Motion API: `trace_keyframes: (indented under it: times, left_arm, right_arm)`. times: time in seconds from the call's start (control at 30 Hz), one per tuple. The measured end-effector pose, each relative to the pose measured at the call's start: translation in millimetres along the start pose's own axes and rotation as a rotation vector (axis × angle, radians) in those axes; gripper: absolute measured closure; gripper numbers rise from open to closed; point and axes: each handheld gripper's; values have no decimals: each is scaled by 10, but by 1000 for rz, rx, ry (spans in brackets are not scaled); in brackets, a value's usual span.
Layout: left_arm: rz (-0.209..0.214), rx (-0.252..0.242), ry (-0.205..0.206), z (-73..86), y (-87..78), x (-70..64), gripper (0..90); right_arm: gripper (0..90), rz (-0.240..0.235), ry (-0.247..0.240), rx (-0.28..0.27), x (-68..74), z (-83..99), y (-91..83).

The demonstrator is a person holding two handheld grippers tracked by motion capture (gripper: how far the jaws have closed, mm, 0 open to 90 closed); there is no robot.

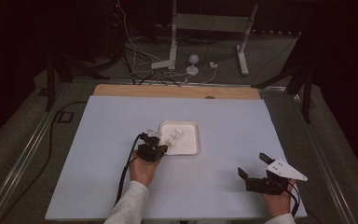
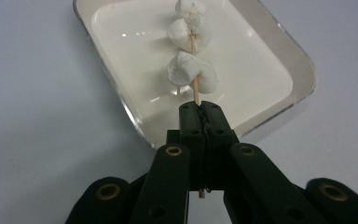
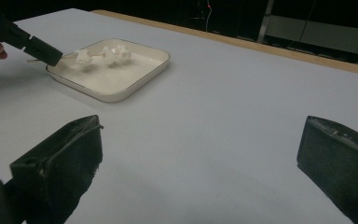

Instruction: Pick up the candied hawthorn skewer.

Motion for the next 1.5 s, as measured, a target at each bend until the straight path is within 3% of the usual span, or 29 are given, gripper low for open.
trace_keyframes:
  times: [0.17, 0.5, 0.7, 1.2, 1.5]
  left_arm:
    - [4, 12, 0, 12, 12, 29, 900]
    - [-11, 58, 11, -73, 202, 10, 900]
    - [-17, 57, 19, -92, 202, 0, 900]
    - [64, -51, -1, -57, -83, 31, 900]
    - [81, -98, -1, 19, -286, 107, 900]
  right_arm:
    - [0, 0, 3, 2, 6, 1, 4]
    - [0, 0, 3, 1, -2, 3, 2]
    - [0, -1, 3, -1, -3, 0, -4]
    - [0, -13, 25, 2, 0, 0, 22]
    - [0, -29, 34, 4, 25, -9, 73]
Point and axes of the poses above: each handheld gripper's, and its own axes: y roughly forward along the jaws, z roughly out of its underside, x roughly to its left, and after that the axes turned 6 degrees about -x, right-handed
